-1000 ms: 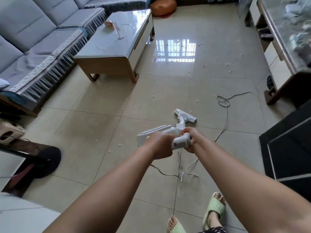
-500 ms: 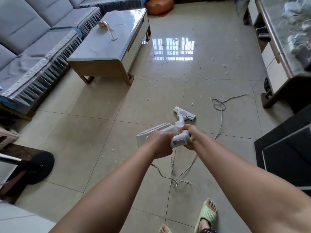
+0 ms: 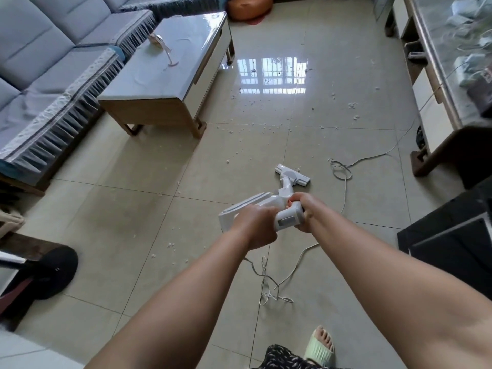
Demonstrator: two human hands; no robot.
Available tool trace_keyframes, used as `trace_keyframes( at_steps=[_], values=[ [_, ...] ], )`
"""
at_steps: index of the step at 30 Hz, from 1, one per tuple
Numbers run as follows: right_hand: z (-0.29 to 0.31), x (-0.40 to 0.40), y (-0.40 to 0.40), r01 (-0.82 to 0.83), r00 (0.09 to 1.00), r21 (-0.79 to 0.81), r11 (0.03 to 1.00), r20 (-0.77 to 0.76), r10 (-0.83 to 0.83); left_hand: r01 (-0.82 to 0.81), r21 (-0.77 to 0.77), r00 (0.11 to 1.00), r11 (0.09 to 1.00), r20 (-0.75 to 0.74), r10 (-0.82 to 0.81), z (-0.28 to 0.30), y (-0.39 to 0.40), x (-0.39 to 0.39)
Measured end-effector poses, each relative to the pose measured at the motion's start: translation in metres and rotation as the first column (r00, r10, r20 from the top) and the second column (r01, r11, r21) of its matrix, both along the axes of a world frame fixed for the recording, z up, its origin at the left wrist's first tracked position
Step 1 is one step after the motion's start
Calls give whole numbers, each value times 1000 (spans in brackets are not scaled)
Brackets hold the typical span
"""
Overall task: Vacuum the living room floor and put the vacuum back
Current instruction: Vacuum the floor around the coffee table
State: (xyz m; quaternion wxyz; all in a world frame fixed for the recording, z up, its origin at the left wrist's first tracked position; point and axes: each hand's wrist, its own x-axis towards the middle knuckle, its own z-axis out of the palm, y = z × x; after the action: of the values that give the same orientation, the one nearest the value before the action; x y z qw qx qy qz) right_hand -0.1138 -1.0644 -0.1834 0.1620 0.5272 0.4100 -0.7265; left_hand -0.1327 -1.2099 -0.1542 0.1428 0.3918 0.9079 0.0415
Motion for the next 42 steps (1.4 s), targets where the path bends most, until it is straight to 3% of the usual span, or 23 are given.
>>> trace_keyframes(
  at_steps=[17,30,42],
  values=[
    [-19,-23,68,18,1000,-7,1000,-18,-19,-27,20,1000,999,13,26,-15,67,-17],
    [-24,-85,108,13,1000,46,999,11,-13,22,57,996,998,84,-27,-30,105,-92],
    [-29,-126,110,134,991,17,991,18,-134,145,9,986,989,79,-145,-32,113,-152]
  ],
)
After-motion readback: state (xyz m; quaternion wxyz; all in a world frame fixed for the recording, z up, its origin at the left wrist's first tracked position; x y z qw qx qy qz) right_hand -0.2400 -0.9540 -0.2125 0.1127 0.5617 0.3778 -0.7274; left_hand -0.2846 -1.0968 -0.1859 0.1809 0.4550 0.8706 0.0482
